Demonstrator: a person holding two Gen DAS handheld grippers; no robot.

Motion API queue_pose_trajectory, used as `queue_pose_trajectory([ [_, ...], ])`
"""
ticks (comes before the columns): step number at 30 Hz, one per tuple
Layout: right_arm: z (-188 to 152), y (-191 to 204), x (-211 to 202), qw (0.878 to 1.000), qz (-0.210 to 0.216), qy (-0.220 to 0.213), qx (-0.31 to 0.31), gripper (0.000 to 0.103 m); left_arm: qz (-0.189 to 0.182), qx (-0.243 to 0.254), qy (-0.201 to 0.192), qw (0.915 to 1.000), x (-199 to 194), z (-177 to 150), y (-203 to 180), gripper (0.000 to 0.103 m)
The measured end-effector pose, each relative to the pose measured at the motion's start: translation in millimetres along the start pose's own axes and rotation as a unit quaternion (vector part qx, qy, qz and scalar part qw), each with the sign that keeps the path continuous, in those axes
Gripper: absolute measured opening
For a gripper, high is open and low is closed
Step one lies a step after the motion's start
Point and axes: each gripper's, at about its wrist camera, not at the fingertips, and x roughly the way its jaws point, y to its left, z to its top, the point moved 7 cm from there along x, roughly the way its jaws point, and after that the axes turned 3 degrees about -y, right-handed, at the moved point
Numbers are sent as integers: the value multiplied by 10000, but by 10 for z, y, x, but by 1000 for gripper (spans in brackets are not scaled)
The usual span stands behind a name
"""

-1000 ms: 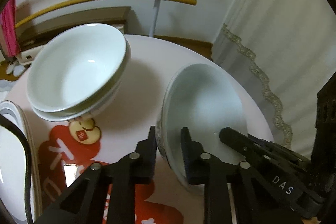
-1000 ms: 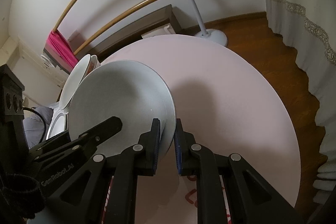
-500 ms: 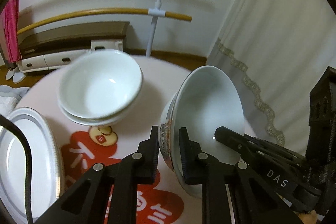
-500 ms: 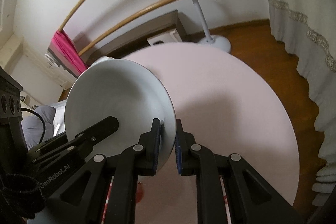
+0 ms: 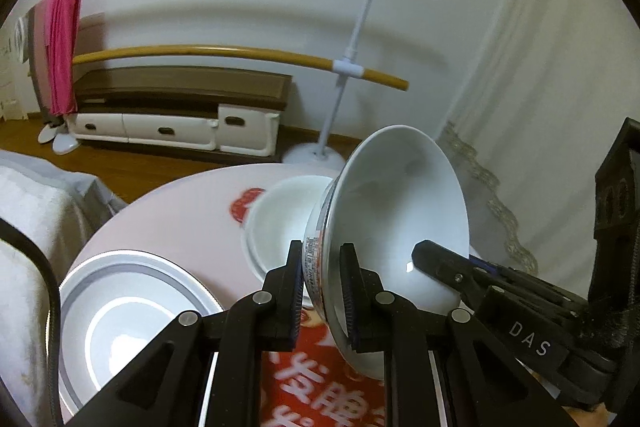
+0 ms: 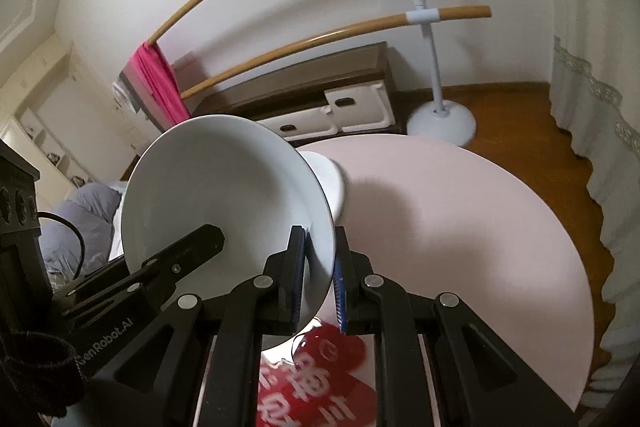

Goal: Organize plates and bowls
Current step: 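Lift the bowl with both grippers and carry it over the stacked bowls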

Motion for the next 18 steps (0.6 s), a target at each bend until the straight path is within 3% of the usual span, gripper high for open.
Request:
queue_pose_trajectory([
  [7,33,61,318,9997,-167,159,-29,14,122,-150,133,9997,227,89,98,12],
  [18,47,-41,492,9985,-507,184,-44,17,-30,-209,315,9993,601,267,157,12],
])
